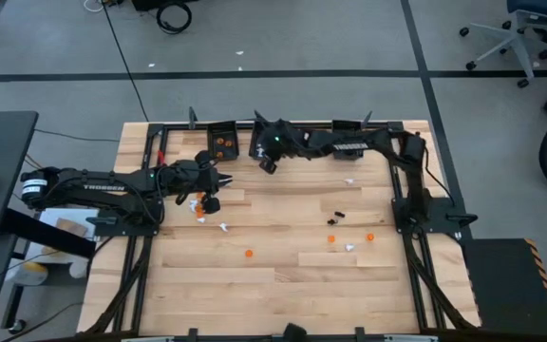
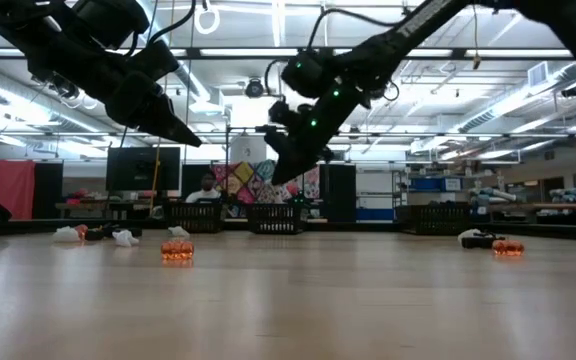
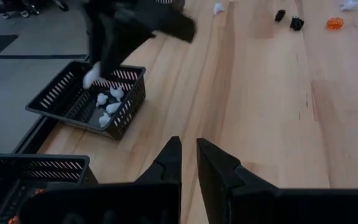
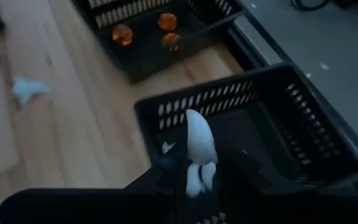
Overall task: Sort Halloween decoration
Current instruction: Put the white ghost toy into the middle black bin, then put the orange pumpkin toy into the left black bin
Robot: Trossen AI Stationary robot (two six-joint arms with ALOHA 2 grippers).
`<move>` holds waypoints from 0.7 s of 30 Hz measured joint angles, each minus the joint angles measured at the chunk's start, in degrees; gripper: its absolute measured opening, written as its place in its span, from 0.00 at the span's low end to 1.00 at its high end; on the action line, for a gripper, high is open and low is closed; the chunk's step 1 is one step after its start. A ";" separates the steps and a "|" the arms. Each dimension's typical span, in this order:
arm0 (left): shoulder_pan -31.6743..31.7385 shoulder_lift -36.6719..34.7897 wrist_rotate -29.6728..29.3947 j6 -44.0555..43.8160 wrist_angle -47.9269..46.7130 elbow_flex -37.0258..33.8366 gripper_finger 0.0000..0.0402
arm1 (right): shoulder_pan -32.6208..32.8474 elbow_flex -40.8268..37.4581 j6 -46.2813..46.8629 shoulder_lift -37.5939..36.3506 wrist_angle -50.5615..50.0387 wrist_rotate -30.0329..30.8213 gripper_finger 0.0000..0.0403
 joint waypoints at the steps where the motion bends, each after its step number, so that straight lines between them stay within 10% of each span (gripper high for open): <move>1: 0.00 0.01 0.00 0.00 -0.08 0.00 0.07 | -0.50 0.97 0.56 0.75 -0.20 -1.17 0.22; 21: 0.00 0.01 -0.02 0.43 -0.46 0.00 0.07 | 3.11 3.25 -5.84 -1.52 -4.76 -8.40 0.32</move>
